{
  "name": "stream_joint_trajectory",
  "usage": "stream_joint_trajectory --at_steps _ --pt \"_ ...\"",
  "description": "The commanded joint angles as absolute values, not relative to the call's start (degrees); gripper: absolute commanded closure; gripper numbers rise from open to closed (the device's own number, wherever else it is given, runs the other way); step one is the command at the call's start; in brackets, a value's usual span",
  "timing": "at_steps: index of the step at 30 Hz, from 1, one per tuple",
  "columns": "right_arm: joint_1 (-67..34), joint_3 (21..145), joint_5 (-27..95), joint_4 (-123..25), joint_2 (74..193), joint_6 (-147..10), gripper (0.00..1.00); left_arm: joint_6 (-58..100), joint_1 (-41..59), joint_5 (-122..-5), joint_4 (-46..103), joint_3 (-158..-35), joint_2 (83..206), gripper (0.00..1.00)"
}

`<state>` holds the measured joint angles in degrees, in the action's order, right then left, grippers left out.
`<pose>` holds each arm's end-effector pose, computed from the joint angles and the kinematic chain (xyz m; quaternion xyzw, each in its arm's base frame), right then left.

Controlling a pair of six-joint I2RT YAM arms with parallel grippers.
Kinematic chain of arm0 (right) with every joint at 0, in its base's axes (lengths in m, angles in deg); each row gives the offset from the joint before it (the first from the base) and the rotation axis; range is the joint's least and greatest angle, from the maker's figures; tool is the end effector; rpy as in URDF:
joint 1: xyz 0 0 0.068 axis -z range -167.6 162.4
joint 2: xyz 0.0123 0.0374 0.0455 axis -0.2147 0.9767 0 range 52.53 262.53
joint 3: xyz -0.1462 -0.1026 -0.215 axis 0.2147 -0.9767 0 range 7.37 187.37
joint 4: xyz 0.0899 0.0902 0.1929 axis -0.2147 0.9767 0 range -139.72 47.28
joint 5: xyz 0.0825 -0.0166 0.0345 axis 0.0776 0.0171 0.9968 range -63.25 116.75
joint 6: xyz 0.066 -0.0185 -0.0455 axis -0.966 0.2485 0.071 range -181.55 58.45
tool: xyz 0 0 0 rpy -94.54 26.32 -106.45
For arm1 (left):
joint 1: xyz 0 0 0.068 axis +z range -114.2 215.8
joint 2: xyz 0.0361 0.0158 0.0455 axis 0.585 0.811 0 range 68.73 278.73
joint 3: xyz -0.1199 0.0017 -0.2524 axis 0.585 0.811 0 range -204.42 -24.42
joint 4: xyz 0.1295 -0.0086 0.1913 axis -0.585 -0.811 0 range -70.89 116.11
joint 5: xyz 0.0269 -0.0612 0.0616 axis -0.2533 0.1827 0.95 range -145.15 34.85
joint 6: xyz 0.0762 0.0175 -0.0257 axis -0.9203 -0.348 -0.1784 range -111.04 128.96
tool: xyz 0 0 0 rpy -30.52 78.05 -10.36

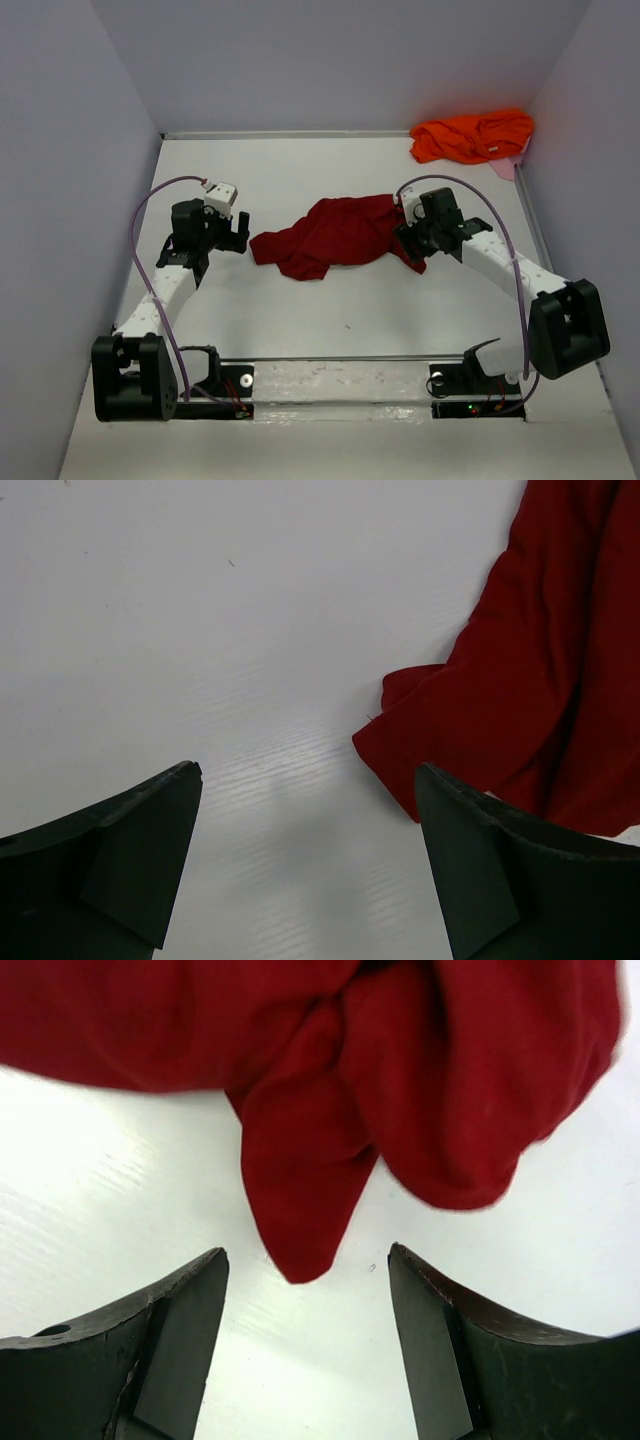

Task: Fold and stack the t-shirts
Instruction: Move the crumpled T-shirt to the center of the board, then flatten out the crumpled T-shirt at the center of the board.

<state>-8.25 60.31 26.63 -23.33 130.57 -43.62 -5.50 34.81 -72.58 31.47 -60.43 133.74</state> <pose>0.2549 0.0958 0.2288 -0.3115 0.8912 0.0068 0.3297 0.2504 -0.0258 0.2514 0.1934 0.8087 -0.0625 0.5520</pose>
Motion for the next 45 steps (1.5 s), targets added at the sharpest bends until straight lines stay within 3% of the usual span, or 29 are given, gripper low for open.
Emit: stream_joint_trajectory --at_steps 1,19,33,36,37,39,45 --pt "-8.3 58.3 27.6 -22.7 132.1 -43.7 0.30 -5.7 35.0 -73.7 33.3 -61.2 132.9 0.03" --pt "-8.3 57.6 28.6 -23.4 138.8 -44.1 0.34 -5.9 35.0 -73.3 33.1 -61.2 133.3 0.03" --pt "-8.3 57.8 29.2 -22.7 143.2 -44.1 0.49 -5.8 35.0 -73.3 32.5 -61.4 132.8 0.03" --pt "-8.3 57.8 29.5 -22.6 143.2 -44.1 0.65 -5.8 35.0 -73.2 32.4 -61.2 132.7 0.03" --pt "-7.7 57.9 29.6 -22.5 143.3 -44.1 0.80 -5.8 35.0 -73.2 32.4 -61.3 132.8 0.03" --pt "-7.7 57.9 29.6 -22.5 143.1 -44.1 0.99 -5.9 35.0 -73.2 32.4 -61.2 132.8 0.03" --pt "-7.7 59.0 30.4 -22.1 138.1 -44.9 1.00 -6.0 35.0 -73.2 32.5 -61.1 132.9 0.03"
